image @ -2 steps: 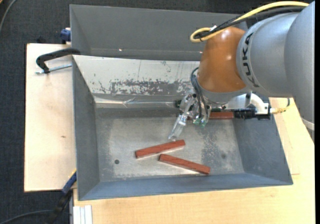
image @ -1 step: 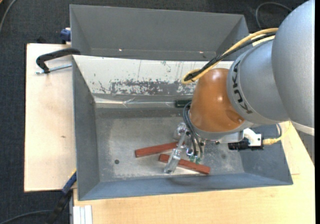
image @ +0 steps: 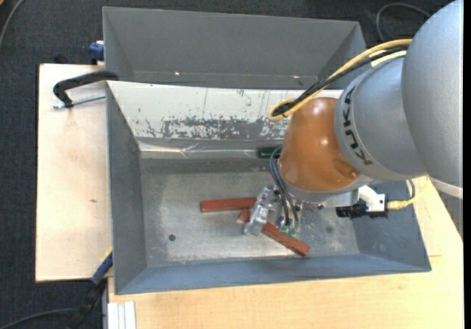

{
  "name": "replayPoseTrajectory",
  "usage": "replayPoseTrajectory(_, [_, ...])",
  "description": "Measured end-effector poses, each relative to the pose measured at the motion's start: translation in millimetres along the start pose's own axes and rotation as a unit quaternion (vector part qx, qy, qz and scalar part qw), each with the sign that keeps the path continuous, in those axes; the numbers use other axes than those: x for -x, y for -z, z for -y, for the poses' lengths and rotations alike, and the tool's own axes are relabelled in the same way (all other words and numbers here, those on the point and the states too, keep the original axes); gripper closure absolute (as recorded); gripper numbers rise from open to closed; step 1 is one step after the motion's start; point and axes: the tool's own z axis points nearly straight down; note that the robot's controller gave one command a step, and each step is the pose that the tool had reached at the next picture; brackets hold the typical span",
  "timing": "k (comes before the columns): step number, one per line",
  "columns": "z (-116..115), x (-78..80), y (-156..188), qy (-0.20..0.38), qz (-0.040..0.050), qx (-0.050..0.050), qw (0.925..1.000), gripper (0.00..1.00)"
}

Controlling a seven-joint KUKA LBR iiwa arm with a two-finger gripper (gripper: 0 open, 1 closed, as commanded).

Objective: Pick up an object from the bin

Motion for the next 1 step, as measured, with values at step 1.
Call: replayPoseTrajectory(1, [-11.9,59.0,-10.4,0.004,0.0017,0.001,1.0,1.0])
